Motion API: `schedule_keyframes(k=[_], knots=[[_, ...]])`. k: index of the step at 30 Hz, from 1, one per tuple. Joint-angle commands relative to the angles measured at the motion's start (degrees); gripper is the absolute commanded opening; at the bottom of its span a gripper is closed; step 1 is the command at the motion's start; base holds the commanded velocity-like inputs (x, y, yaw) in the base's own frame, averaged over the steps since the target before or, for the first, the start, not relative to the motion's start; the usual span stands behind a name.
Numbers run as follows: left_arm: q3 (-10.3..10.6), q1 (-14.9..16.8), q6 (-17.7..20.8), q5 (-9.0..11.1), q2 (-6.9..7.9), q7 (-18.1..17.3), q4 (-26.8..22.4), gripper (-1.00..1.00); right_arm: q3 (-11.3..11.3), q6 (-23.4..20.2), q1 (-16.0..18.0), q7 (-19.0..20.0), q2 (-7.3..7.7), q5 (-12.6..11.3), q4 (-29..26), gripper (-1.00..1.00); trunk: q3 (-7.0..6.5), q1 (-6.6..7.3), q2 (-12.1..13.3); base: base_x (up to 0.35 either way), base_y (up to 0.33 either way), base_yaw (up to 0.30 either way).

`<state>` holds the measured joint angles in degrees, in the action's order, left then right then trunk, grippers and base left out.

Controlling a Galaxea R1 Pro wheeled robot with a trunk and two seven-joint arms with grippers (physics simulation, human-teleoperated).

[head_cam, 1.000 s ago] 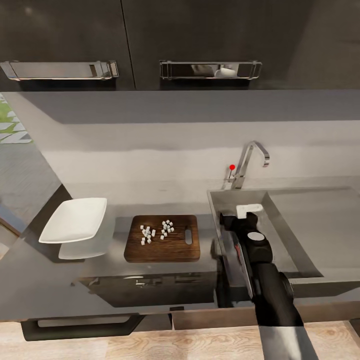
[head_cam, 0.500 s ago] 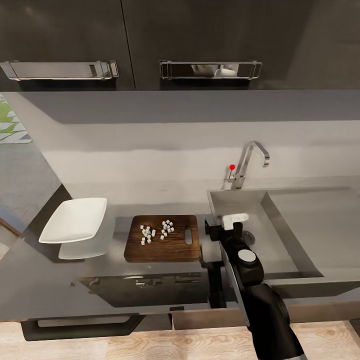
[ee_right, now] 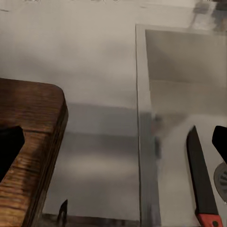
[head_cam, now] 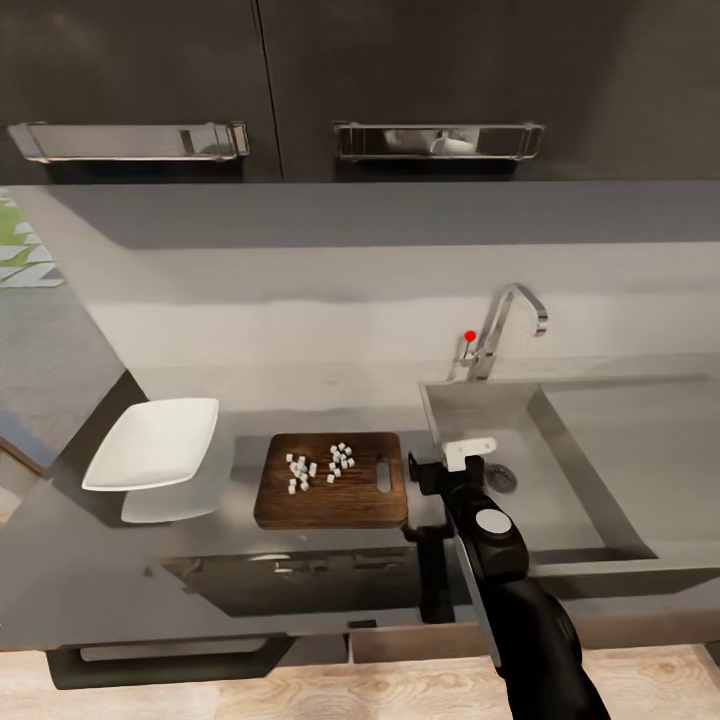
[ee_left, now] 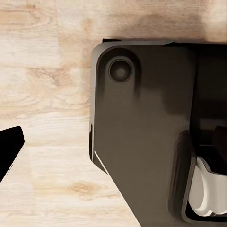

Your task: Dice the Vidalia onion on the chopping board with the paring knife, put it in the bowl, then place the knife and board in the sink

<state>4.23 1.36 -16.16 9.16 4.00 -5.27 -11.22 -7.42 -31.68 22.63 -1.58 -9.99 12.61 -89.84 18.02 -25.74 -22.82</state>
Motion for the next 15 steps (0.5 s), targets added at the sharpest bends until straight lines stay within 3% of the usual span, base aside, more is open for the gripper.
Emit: schedule_keyframes(k=[1, 7, 15], knots=[[0.4, 0.0, -0.2, 0.6, 0.04, -0.2, 0.1, 1.00, -0.1, -0.4, 0.0, -0.2, -0.01, 0.2, -0.1, 1.00, 0.10, -0.04, -0.1, 0.091, 0.232, 0.000], [0.4, 0.0, -0.2, 0.6, 0.04, -0.2, 0.1, 1.00, 0.0, -0.4, 0.0, -0.2, -0.01, 0.2, 0.0, 1.00, 0.10, -0.04, -0.1, 0.089, 0.235, 0.000], [0.4, 0.0, -0.2, 0.6, -0.04, -0.2, 0.1, 1.00, 0.0, -0.4, 0.0, -0.2, -0.01, 0.2, 0.1, 1.00, 0.10, -0.04, -0.1, 0.001, 0.023, 0.000]])
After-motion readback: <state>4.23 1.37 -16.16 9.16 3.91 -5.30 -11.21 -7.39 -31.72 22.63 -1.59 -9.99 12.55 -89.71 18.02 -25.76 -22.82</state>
